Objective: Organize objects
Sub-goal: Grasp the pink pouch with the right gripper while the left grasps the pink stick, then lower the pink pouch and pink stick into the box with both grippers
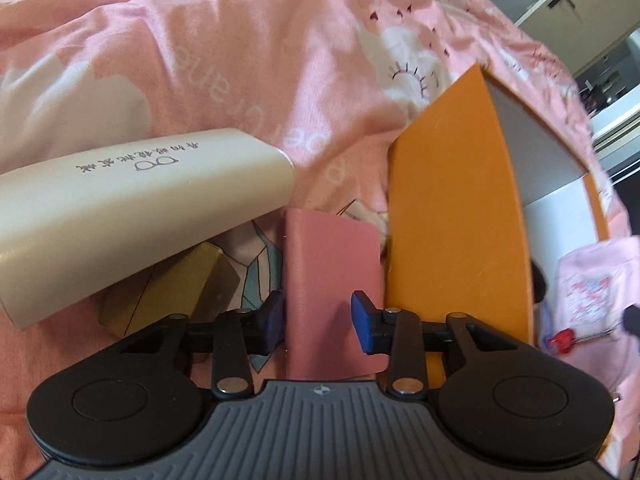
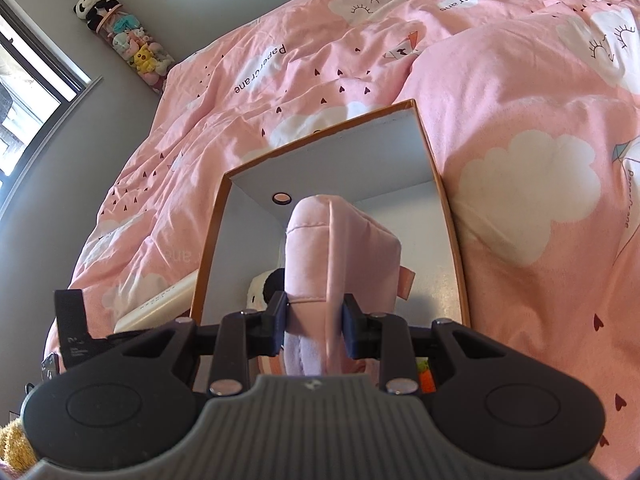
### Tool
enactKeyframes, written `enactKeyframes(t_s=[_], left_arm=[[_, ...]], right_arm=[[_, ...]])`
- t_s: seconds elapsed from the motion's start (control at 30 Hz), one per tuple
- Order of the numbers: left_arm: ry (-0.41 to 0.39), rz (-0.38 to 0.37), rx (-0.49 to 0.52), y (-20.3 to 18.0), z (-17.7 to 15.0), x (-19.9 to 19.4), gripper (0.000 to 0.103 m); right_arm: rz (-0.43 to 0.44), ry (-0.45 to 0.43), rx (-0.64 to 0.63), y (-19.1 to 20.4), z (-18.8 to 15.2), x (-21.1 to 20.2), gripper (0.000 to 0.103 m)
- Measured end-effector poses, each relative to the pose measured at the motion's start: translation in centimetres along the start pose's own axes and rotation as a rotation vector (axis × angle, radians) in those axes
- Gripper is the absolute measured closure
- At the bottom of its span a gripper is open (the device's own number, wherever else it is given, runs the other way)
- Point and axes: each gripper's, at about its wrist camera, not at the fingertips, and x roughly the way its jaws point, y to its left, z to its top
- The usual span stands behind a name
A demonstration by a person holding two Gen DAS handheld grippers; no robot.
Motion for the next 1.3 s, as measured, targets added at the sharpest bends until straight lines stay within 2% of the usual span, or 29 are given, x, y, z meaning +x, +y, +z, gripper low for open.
enactKeyframes(t_s=[0.17,0.33,0.4,0.47,0.5,0.63,0.7,0.73,0.77,0.87,0.97,1.1,1.23,1.3], left_arm=[[-0.039,-0.135,-0.005,-0.1,0.8,-1.2,0.070],[-0.019,-0.134,0.005,-0.5,1.7,-0.2,0.072],[-0.017,-0.172,-0.027,-0.1,1.9,0.1,0.072],[-0.019,-0.241,-0.063,0.4,2.2,0.2,0.072],[-0.013,-0.249,-0.066,0.4,2.2,0.4,0.075],[0.028,-0.205,-0.045,-0.3,1.9,1.4,0.076],[0.020,-0.168,0.010,-1.0,1.8,1.8,0.076],[0.015,-0.151,0.037,-1.4,1.6,1.8,0.081],[0.015,-0.137,0.051,-1.5,1.6,1.8,0.081],[0.019,-0.147,0.037,-1.0,1.9,1.3,0.083],[-0.024,-0.150,0.032,-0.4,1.9,-0.7,0.083],[-0.127,-0.163,0.051,-0.5,2.6,-4.5,0.083],[-0.256,-0.192,0.119,-2.8,3.7,-9.3,0.083],[-0.287,-0.224,0.165,-4.8,4.3,-11.1,0.083]], right_arm=[[-0.004,0.004,0.002,0.1,0.1,0.1,0.073],[-0.016,-0.008,-0.001,0.3,0.4,-0.3,0.073],[-0.019,-0.018,-0.009,0.3,0.7,-0.8,0.073],[-0.031,-0.022,-0.012,0.2,1.0,-1.2,0.073],[-0.040,-0.023,-0.012,0.1,1.2,-1.3,0.073],[-0.061,-0.019,-0.008,-0.2,1.4,-1.5,0.072],[-0.064,-0.011,-0.012,-0.2,1.4,-1.3,0.072],[-0.067,-0.004,-0.013,-0.3,1.4,-1.2,0.072],[-0.071,0.006,-0.014,-0.3,1.4,-1.0,0.072],[-0.081,0.036,-0.019,-0.7,1.5,-0.2,0.072],[-0.080,0.061,-0.031,-1.0,1.6,0.6,0.072],[-0.100,0.076,-0.044,-1.3,2.2,1.8,0.072],[-0.136,0.103,-0.024,-1.9,2.8,2.9,0.072],[-0.133,0.105,-0.006,-2.2,2.9,3.1,0.072]])
